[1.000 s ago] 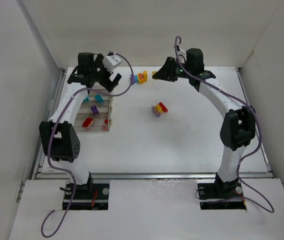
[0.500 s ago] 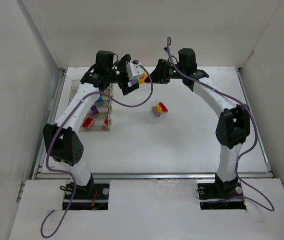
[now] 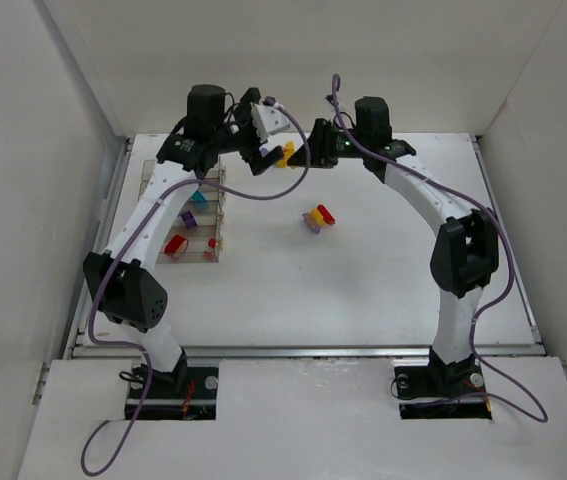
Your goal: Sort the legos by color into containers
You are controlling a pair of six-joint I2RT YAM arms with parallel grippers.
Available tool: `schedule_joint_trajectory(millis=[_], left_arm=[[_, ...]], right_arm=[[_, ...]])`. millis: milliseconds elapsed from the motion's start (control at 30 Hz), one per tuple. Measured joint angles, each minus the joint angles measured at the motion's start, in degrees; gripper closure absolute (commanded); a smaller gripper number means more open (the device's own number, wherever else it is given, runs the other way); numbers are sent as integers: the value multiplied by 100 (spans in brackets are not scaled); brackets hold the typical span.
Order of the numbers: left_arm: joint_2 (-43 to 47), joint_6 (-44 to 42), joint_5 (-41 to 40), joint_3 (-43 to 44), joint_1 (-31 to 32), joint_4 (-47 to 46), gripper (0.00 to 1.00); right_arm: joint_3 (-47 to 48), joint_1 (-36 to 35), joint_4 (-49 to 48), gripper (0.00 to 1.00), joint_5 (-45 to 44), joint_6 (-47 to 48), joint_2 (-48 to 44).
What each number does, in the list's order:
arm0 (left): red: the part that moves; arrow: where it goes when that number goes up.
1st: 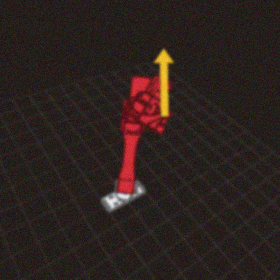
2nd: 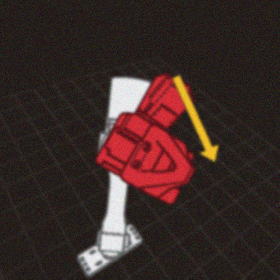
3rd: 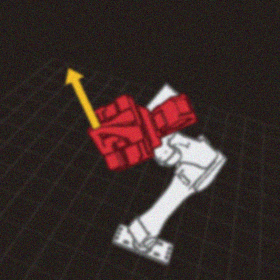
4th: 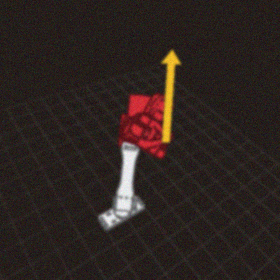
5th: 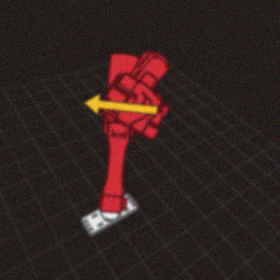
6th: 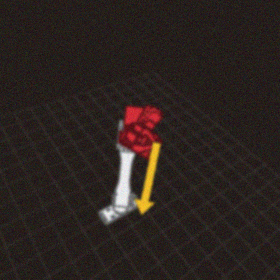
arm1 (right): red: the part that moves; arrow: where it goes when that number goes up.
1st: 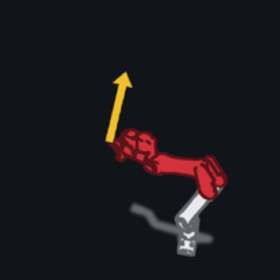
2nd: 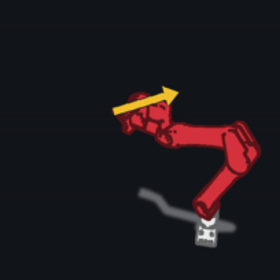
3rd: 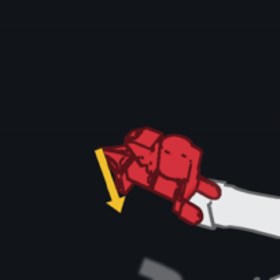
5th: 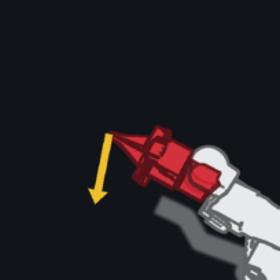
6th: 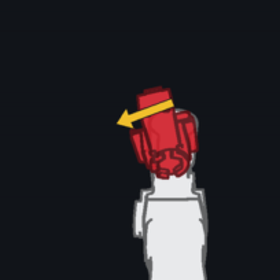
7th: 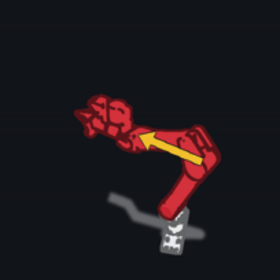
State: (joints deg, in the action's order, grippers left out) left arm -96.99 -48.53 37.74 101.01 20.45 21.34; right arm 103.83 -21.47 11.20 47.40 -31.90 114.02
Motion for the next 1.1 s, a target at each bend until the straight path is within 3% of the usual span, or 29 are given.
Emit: schedule_joint_trajectory(millis=[133, 267, 667, 1000, 1100], left_arm=[[2, 876, -184, 546, -140, -264, 0], [142, 693, 44, 595, -164, -225, 0], [1027, -529, -579, -2323, 402, -1217, 0], [1034, -466, -1137, -2461, 627, -2100, 6], [1034, -442, -1228, -2461, 610, -2240, 18]], right_arm=[[17, 0, 4, 100, -63, 20, 0], [173, 0, 15, 100, -96, 22, 0], [260, 0, 0, 100, -111, 20, -44], [31, -227, -11, 100, -103, 44, -223], [-55, -286, -7, 100, -87, 66, -229]])
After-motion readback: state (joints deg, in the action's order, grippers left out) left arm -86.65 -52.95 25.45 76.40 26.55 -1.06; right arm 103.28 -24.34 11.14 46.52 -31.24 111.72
